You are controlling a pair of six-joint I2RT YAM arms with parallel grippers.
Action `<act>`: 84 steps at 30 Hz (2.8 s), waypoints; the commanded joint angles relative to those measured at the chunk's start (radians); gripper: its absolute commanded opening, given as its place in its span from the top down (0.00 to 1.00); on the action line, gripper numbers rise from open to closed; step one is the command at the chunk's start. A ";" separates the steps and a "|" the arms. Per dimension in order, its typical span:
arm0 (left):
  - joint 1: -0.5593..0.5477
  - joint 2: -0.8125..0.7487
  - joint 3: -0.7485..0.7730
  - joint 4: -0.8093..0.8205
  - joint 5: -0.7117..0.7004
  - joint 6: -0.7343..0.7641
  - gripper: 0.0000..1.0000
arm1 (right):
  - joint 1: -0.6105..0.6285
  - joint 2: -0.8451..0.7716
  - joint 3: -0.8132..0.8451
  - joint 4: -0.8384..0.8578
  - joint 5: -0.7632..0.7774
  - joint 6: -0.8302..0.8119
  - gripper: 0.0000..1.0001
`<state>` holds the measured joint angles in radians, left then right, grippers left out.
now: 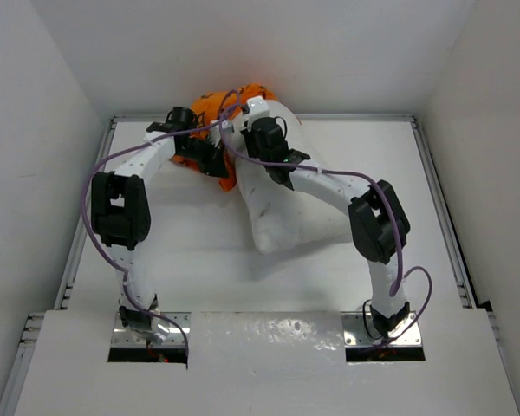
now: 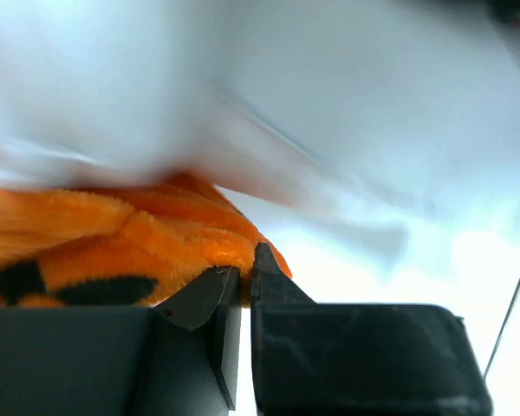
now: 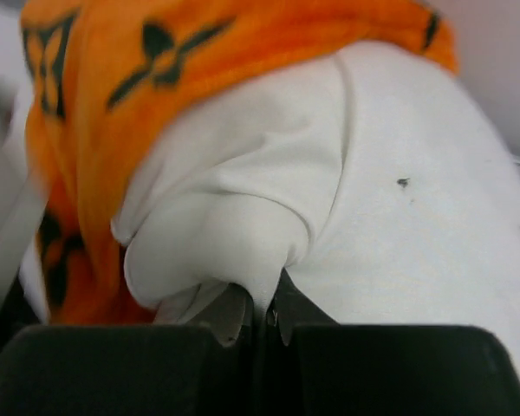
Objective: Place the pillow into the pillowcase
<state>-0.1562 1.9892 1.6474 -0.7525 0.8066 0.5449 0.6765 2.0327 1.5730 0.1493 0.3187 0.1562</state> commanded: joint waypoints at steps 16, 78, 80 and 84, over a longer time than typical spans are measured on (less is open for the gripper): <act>-0.037 -0.036 0.126 -0.472 0.373 0.433 0.79 | 0.009 -0.061 -0.260 0.208 -0.206 0.171 0.87; -0.213 0.154 0.779 -0.384 0.301 0.246 1.00 | -0.143 -0.209 -0.206 0.533 -0.437 0.279 1.00; -0.220 0.152 0.779 -0.476 0.335 0.279 1.00 | -0.146 -0.213 -0.209 0.614 -0.388 0.301 1.00; -0.226 0.145 0.776 -0.564 0.344 0.310 1.00 | -0.192 -0.192 -0.234 0.642 -0.192 0.475 1.00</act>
<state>-0.3138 2.2078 2.4073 -1.0618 0.9031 0.8337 0.5266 1.8969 1.3090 0.4320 -0.0994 0.4831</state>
